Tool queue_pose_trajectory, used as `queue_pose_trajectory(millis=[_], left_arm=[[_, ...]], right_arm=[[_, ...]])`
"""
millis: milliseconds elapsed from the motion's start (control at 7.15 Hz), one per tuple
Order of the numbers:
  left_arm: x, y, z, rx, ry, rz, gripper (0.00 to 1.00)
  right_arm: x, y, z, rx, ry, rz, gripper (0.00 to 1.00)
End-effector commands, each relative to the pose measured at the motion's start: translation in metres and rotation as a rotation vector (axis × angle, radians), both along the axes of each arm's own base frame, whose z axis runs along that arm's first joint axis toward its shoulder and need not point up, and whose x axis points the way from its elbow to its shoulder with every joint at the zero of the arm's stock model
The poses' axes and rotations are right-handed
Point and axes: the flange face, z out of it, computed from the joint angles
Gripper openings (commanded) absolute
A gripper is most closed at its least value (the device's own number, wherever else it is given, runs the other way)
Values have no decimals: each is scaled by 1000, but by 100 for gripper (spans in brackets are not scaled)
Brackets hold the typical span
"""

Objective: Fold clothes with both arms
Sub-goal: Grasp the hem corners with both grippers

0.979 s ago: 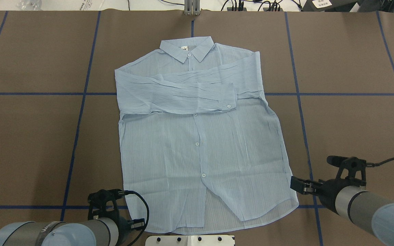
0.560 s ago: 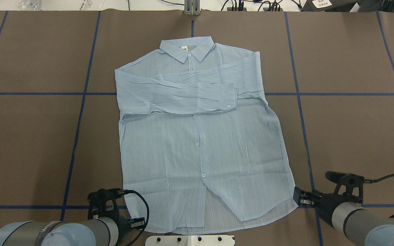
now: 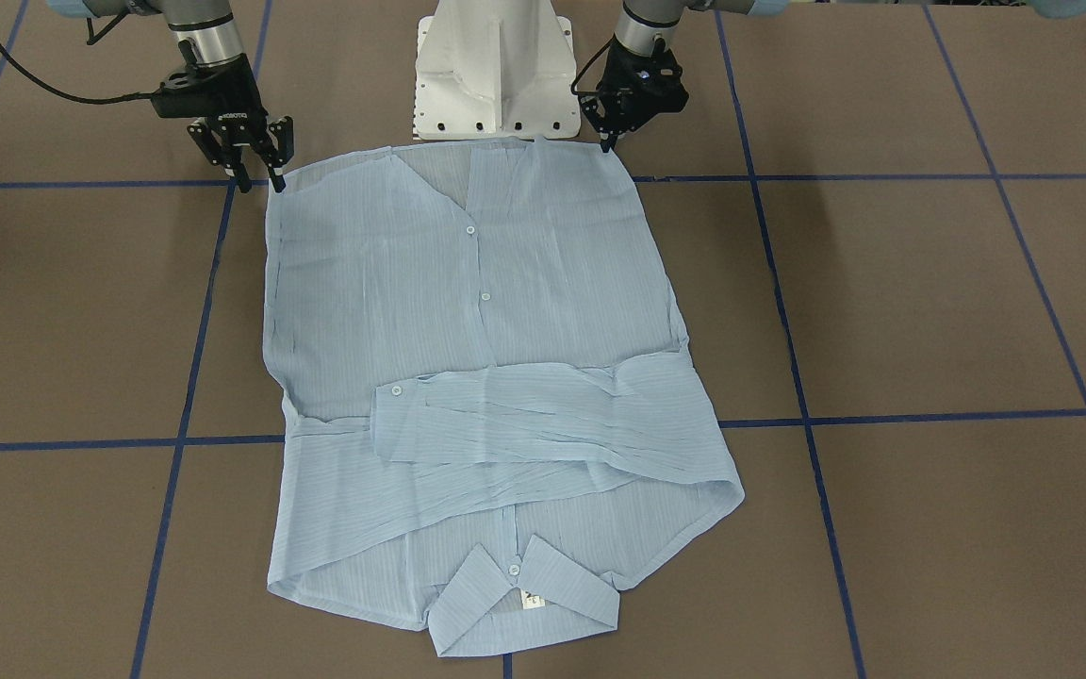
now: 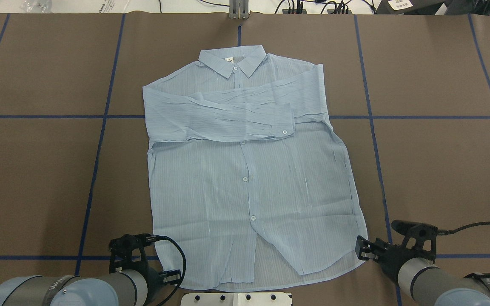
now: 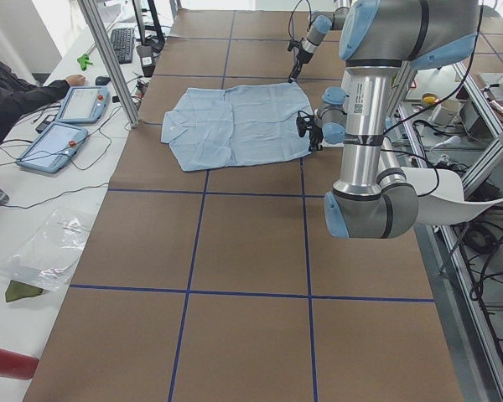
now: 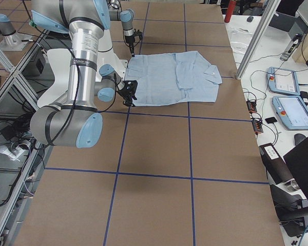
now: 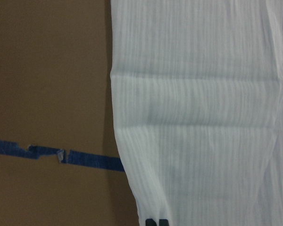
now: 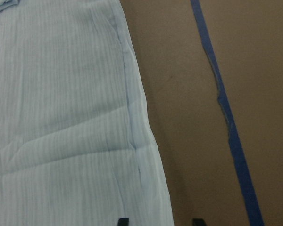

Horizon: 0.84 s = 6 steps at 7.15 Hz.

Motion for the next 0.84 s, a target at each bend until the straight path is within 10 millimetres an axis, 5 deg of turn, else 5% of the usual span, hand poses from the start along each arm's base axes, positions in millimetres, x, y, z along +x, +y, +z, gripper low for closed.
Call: queue_pose_trajectory(millis=[0,420,699], left_arm=[[0,0,-1,0,2,0,0],[-1,-1,-4,0,8,-1,0],[-2,-1,-4,0,8,-1,0]], right_arm=[[-8,8,0,12,1,-10,54],[-9,12,3,13,15,-21,38],[-10,16,4,11,21,-31,8]])
